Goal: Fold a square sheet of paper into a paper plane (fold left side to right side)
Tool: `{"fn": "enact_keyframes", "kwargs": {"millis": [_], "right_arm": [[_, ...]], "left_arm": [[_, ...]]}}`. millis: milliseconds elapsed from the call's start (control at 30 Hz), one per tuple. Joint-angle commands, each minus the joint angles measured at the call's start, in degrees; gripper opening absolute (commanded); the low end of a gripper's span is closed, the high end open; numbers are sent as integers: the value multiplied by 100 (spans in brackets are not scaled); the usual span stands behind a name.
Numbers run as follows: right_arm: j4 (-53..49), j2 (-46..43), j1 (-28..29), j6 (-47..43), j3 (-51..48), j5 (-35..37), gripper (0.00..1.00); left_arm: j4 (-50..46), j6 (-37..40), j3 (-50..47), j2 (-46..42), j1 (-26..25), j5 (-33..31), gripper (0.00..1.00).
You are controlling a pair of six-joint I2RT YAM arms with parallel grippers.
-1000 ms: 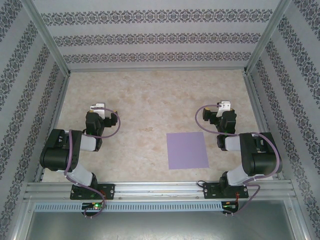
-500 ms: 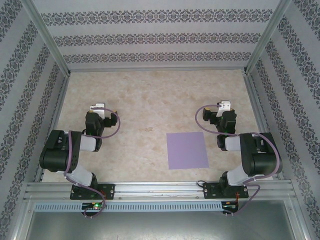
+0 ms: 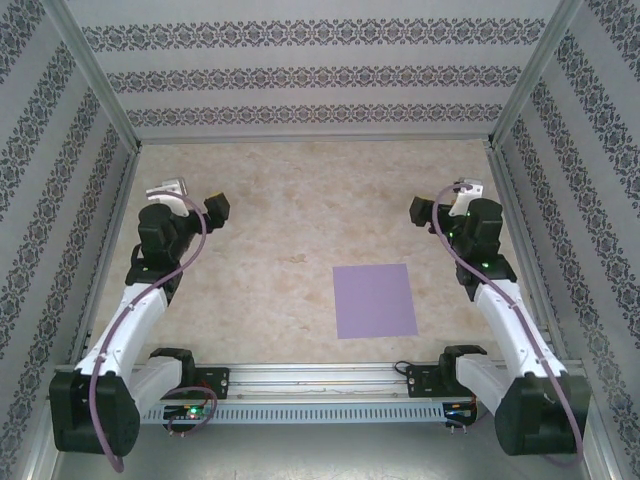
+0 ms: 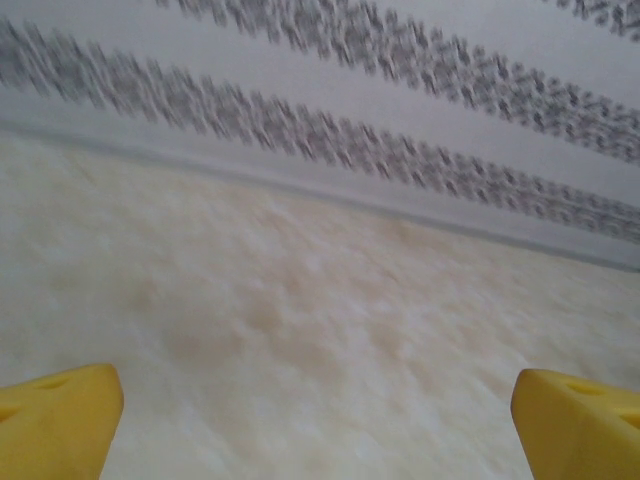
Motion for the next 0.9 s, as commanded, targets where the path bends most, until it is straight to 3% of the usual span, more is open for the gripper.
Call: {"fn": "enact_keyframes", "kwargs": {"millis": [0, 133, 267, 367, 567, 867], "right_arm": [[-1818, -91, 34, 1025, -45, -1611, 87], [-1858, 147, 699, 1702, -425, -2500, 79], [-2239, 663, 1964, 1547, -325, -1863, 76], [-2257, 1095, 2541, 1602, -262, -1489, 75], [-2129, 1726, 2990, 1636, -192, -1323, 73], [-1704, 2412, 3183, 1734, -109, -1098, 74]], "left_arm": [[-1450, -1341, -283, -203, -136, 931, 100], [-1707, -1858, -621, -486, -898, 770, 100], [-1282, -2341, -954, -323, -1785, 343, 100], [-967, -2471, -974, 46, -2168, 182, 100], [-744, -2490, -790, 486, -2420, -136, 100], [-970, -2415, -654, 449, -2433, -465, 99]]}}
